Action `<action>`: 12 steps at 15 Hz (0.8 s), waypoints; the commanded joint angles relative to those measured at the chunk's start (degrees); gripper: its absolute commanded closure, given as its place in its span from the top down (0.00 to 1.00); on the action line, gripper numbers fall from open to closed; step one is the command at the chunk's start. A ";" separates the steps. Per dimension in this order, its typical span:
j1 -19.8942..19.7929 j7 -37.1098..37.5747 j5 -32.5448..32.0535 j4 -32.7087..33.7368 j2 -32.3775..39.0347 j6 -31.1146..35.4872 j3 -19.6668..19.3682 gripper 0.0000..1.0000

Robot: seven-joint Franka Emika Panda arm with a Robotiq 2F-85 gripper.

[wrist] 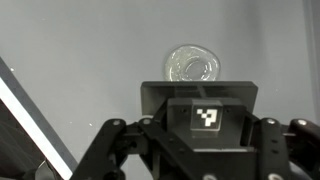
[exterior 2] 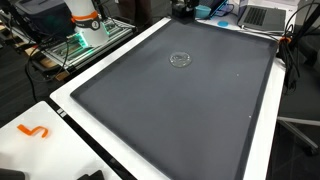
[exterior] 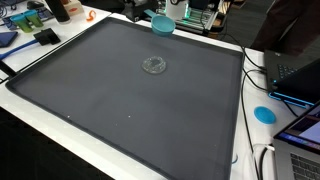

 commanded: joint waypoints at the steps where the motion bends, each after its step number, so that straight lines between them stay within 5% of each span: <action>1: -0.03 0.04 -0.01 0.12 -0.05 -0.17 0.02 0.56; 7: -0.02 0.04 -0.01 0.12 -0.21 -0.17 -0.01 0.56; 8: -0.24 -1.22 -0.59 0.14 0.31 -0.42 -0.26 0.31; 12: -1.18 -5.06 -0.18 -3.11 2.42 3.13 -1.17 0.31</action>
